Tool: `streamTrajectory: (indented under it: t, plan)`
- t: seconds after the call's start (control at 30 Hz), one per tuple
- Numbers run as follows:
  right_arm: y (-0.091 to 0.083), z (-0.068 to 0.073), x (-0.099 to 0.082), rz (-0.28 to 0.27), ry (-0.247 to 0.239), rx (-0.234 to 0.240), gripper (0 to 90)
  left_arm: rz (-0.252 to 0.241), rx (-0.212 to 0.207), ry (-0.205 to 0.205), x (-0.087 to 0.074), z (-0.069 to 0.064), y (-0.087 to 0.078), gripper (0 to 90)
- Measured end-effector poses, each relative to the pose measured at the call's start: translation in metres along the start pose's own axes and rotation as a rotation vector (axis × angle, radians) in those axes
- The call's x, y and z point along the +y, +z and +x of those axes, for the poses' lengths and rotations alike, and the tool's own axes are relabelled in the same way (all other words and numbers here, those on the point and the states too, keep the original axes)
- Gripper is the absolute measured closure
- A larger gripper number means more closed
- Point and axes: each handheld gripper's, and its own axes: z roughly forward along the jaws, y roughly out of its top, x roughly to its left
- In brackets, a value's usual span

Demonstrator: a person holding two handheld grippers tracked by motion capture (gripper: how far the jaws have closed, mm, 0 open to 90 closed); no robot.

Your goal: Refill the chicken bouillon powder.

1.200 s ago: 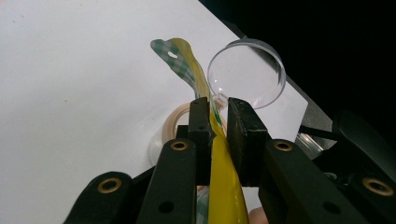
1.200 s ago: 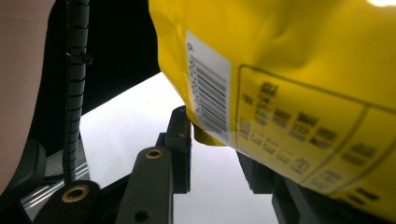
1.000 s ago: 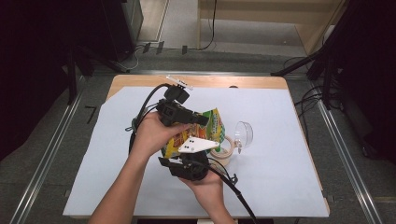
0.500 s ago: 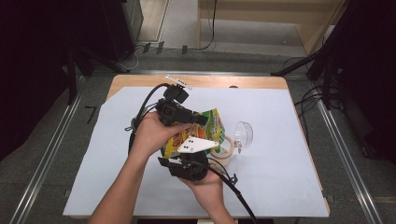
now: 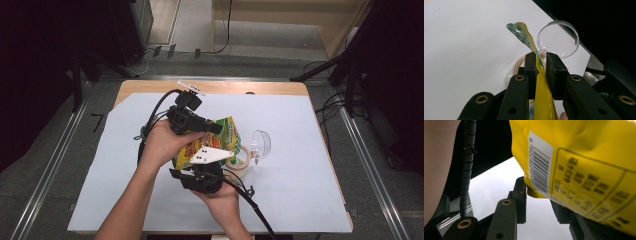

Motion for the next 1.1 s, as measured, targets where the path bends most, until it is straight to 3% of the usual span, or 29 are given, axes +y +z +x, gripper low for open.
streamTrajectory:
  t: [0.23,1.1]
  plan:
    - [0.0002,0.0006,0.0006,0.003,-0.015,0.002,69.4,0.001,-0.023,-0.009,-0.0004,0.0041,-0.0011,79.7]
    - [-0.0023,-0.0007,0.0027,0.03,-0.014,0.011,69.5,0.006,-0.023,-0.012,0.0002,0.0062,0.0013,79.4]
